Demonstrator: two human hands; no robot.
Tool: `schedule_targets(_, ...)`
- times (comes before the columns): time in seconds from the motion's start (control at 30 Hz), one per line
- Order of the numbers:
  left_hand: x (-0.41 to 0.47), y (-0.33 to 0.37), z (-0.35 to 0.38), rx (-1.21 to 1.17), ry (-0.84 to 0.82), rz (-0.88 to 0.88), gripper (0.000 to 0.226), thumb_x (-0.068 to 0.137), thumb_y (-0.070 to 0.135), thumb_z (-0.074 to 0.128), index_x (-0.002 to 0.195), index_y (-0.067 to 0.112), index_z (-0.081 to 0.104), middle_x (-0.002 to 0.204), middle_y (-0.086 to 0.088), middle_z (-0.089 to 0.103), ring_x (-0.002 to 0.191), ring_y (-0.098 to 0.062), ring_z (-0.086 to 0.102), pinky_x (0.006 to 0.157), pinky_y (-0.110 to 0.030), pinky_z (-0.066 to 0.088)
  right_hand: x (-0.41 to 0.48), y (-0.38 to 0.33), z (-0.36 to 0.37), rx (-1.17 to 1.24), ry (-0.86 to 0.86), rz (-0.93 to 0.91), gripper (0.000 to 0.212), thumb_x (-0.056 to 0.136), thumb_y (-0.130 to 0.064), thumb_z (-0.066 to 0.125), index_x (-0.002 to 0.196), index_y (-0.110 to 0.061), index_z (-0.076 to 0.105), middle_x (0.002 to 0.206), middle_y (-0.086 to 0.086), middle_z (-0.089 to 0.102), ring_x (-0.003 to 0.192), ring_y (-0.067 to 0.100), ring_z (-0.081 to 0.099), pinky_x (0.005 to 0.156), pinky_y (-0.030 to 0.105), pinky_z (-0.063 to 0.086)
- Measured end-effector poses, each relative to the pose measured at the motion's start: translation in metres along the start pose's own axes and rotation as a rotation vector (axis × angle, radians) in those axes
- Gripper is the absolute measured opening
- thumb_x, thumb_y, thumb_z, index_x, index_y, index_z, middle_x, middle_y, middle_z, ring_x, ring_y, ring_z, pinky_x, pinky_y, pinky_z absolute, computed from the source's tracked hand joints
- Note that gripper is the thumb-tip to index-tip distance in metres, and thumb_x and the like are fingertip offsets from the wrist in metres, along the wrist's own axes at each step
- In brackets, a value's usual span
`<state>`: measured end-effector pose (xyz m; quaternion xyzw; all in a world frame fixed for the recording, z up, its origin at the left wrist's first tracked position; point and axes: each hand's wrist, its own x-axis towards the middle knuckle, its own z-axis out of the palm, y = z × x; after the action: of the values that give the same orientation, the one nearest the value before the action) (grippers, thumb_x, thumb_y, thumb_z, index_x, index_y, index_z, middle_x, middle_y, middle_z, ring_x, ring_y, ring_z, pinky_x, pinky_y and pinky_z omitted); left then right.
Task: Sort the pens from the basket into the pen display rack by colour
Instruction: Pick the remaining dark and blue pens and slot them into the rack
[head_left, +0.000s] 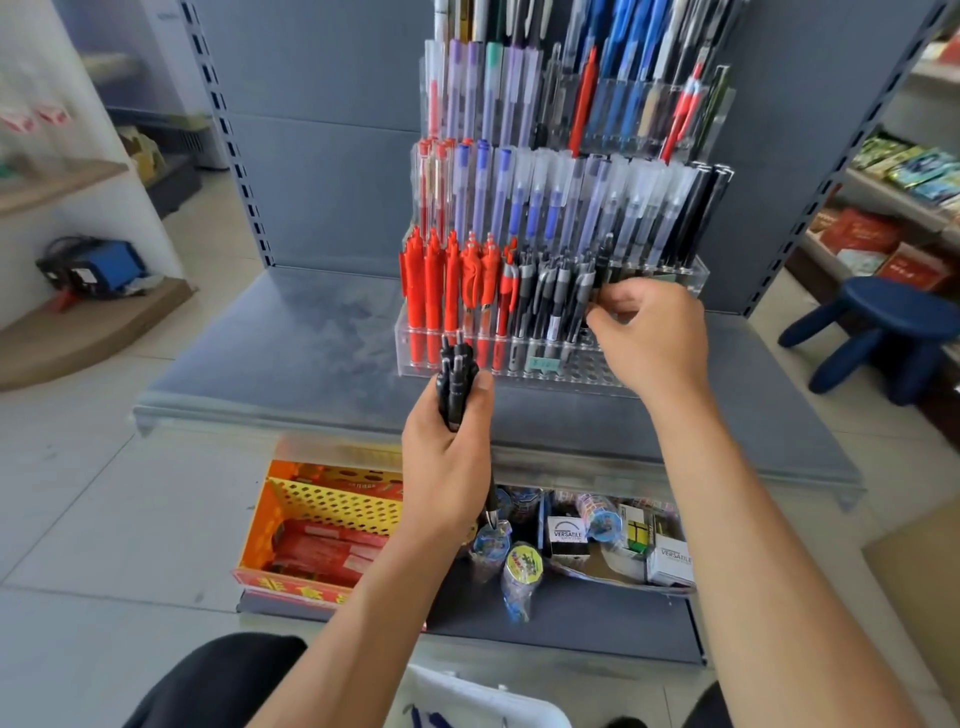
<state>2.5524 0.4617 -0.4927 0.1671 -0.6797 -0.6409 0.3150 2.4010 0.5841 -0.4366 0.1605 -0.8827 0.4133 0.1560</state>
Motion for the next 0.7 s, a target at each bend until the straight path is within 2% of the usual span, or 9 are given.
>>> schedule_targets(0.13,-0.002,0.005,-0.001,-0.007,0.004,-0.018,0.043,0.102,0.032,0.056,0.076,0.001,0.042,0.052,0.009,0.034,0.047,-0.005,0.034,0.045,-0.013,0.031,-0.001,0.005,0.009,-0.071,0.009,0.074,0.011,0.086,-0.031,0.072,0.094,-0.028,0.078,0.080,-0.017,0.067,0.101,0.019,0.067,0.104,0.046,0.044)
schedule_targets(0.2,-0.001,0.007,-0.002,-0.007,-0.001,-0.021,0.042,0.102,0.030,0.056,0.071,0.009,0.037,0.048,0.011,0.033,0.043,-0.004,0.033,0.044,-0.013,0.030,-0.002,0.007,0.011,-0.099,0.043,0.086,0.015,0.086,-0.033,0.072,0.098,-0.028,0.078,0.096,-0.010,0.071,0.112,0.024,0.061,0.104,0.045,0.043)
schedule_targets(0.3,0.001,0.006,-0.006,0.004,-0.021,-0.018,0.043,0.101,0.033,0.058,0.069,0.014,0.036,0.048,0.011,0.034,0.045,-0.004,0.032,0.045,-0.018,0.030,-0.003,0.006,0.009,-0.172,0.059,0.103,0.020,0.086,-0.033,0.072,0.105,-0.026,0.076,0.114,0.000,0.065,0.119,0.027,0.054,0.102,0.044,0.042)
schedule_targets(0.37,0.002,0.004,-0.008,0.009,-0.029,-0.026,0.045,0.100,0.036,0.059,0.068,0.016,0.035,0.050,0.010,0.034,0.047,-0.008,0.032,0.046,-0.023,0.030,-0.009,0.005,0.004,-0.111,0.120,0.114,0.017,0.086,-0.031,0.071,0.101,-0.024,0.071,0.107,-0.004,0.064,0.110,0.023,0.059,0.095,0.043,0.050)
schedule_targets(0.43,0.003,0.004,-0.009,0.013,-0.035,-0.036,0.046,0.098,0.039,0.061,0.067,0.016,0.035,0.052,0.005,0.034,0.049,-0.012,0.033,0.047,-0.026,0.029,-0.019,0.000,-0.005,0.083,0.132,0.145,0.009,0.087,-0.028,0.070,0.092,-0.021,0.067,0.093,-0.010,0.066,0.091,0.011,0.064,0.079,0.036,0.055)
schedule_targets(0.5,0.005,0.002,-0.010,-0.019,-0.041,-0.052,0.049,0.096,0.042,0.064,0.067,0.011,0.038,0.055,-0.003,0.038,0.050,-0.016,0.036,0.048,-0.028,0.030,-0.033,-0.010,-0.015,0.257,-0.027,0.127,0.006,0.086,-0.026,0.074,0.084,-0.021,0.070,0.082,-0.010,0.069,0.076,0.002,0.064,0.069,0.026,0.053)
schedule_targets(0.6,0.007,-0.001,-0.010,-0.085,-0.036,-0.064,0.052,0.091,0.043,0.070,0.074,-0.003,0.054,0.059,-0.008,0.049,0.053,-0.018,0.045,0.054,-0.033,0.037,-0.052,-0.026,-0.023,0.300,-0.500,0.011,0.012,0.081,-0.027,0.082,0.091,-0.025,0.076,0.086,-0.008,0.075,0.082,0.004,0.070,0.079,0.027,0.058)
schedule_targets(0.67,0.007,-0.002,-0.008,-0.125,-0.029,-0.062,0.029,0.088,0.039,0.073,0.085,0.011,0.075,0.065,0.004,0.064,0.061,-0.012,0.058,0.062,-0.034,0.046,-0.060,-0.034,-0.019,0.271,-0.751,-0.020,0.026,0.077,-0.021,0.086,0.101,-0.023,0.076,0.089,-0.008,0.077,0.086,0.006,0.073,0.085,0.029,0.059)
schedule_targets(0.7,0.006,-0.001,-0.007,-0.144,-0.027,-0.070,0.021,0.087,0.038,0.074,0.091,0.018,0.078,0.071,0.007,0.071,0.067,-0.010,0.064,0.065,-0.033,0.049,-0.063,-0.035,-0.016,0.273,-0.795,-0.016,0.029,0.076,-0.016,0.087,0.102,-0.021,0.076,0.088,-0.006,0.078,0.085,0.007,0.074,0.085,0.030,0.060)
